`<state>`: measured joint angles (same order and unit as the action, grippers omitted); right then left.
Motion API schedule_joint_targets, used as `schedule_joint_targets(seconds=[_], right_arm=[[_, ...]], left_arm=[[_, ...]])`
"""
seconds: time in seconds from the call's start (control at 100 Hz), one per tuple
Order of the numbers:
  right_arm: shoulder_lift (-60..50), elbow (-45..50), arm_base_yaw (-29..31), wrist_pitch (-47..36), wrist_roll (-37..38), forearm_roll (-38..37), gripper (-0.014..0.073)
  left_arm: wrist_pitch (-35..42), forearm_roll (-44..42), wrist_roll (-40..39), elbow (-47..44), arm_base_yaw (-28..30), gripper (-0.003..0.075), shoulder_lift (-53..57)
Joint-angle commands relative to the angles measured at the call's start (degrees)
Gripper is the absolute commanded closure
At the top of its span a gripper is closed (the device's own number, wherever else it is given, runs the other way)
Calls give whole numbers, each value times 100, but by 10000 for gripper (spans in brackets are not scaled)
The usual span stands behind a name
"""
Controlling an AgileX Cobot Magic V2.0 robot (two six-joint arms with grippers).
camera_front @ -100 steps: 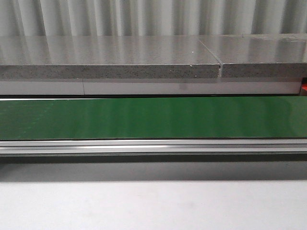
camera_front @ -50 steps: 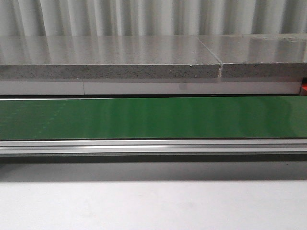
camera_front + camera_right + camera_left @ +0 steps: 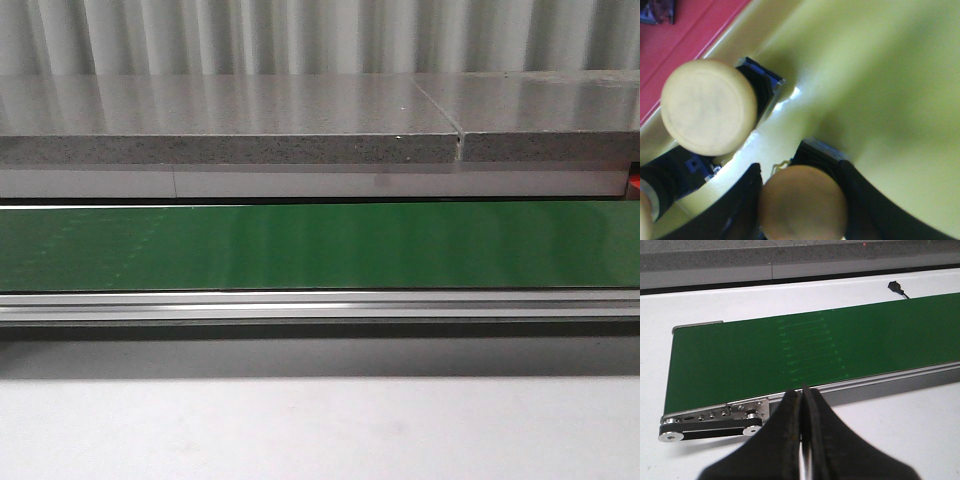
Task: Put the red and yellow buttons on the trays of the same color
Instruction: 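Carry the yellow button with the right gripper onto the yellow tray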
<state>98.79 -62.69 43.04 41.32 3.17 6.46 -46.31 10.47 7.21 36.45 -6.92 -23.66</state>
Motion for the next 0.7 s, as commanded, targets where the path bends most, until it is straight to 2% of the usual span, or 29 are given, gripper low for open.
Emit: schedule_joint_targets(seconds=[0.0,0.09,0.24,0.31,0.69], right_arm=[[-142,-126,38,-177,-2,84,354],[-135,-126,38,-171,-2,84,317],[-147,-126,38,-125,-2,87,126],[-154,-126,38,-75,-2,87,76],[-694,-126,38,86,-2,50,73]], left_arm=[[369,127,-2,153,-51,741,-39],[369,127,-2,153,-51,741,-39],[369,127,-2,153,-51,741,-39],[369,127,-2,153,-51,741,-39],[369,127,-2,153,-51,741,-39]])
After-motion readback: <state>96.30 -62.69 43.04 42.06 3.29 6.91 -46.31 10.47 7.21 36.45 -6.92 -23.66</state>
